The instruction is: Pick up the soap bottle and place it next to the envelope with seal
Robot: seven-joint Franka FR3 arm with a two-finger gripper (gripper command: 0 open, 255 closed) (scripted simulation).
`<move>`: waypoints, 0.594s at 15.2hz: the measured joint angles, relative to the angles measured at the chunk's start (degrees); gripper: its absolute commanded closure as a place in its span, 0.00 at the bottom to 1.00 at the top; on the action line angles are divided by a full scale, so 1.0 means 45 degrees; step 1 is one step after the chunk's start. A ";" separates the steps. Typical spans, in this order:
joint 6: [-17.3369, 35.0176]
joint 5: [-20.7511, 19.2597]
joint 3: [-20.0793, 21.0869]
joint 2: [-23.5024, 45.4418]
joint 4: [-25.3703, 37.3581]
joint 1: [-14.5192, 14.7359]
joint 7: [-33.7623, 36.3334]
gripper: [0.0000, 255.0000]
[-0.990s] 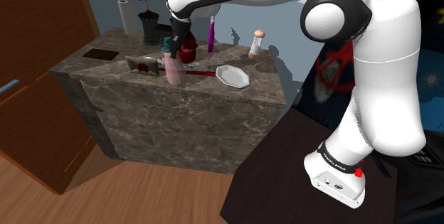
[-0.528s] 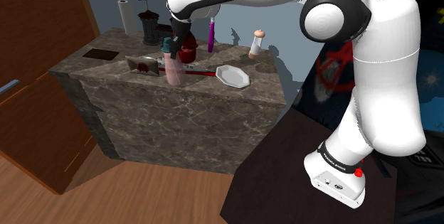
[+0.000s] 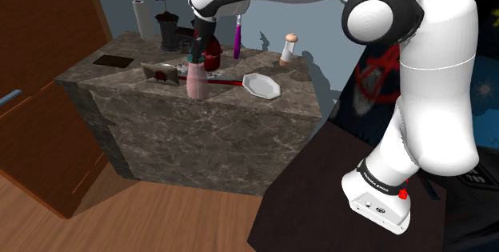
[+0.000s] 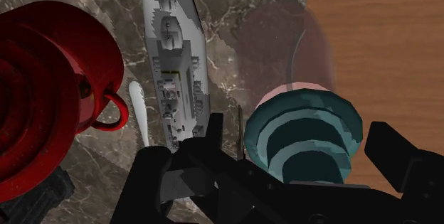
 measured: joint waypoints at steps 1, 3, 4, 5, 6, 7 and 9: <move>-0.0226 -0.0074 -0.0046 -0.0174 0.0074 0.0020 0.0053 0.00; -0.0634 -0.0178 -0.0116 -0.0419 0.0254 0.0016 0.0108 0.00; -0.0708 -0.0211 -0.0131 -0.0494 0.0256 0.0039 0.0140 0.00; -0.0751 -0.0222 -0.0137 -0.0518 0.0275 0.0042 0.0149 0.00; -0.0771 -0.0231 -0.0140 -0.0534 0.0276 0.0048 0.0158 0.00; -0.0777 -0.0235 -0.0141 -0.0543 0.0272 0.0053 0.0163 0.00; -0.0783 -0.0239 -0.0143 -0.0549 0.0270 0.0056 0.0166 0.00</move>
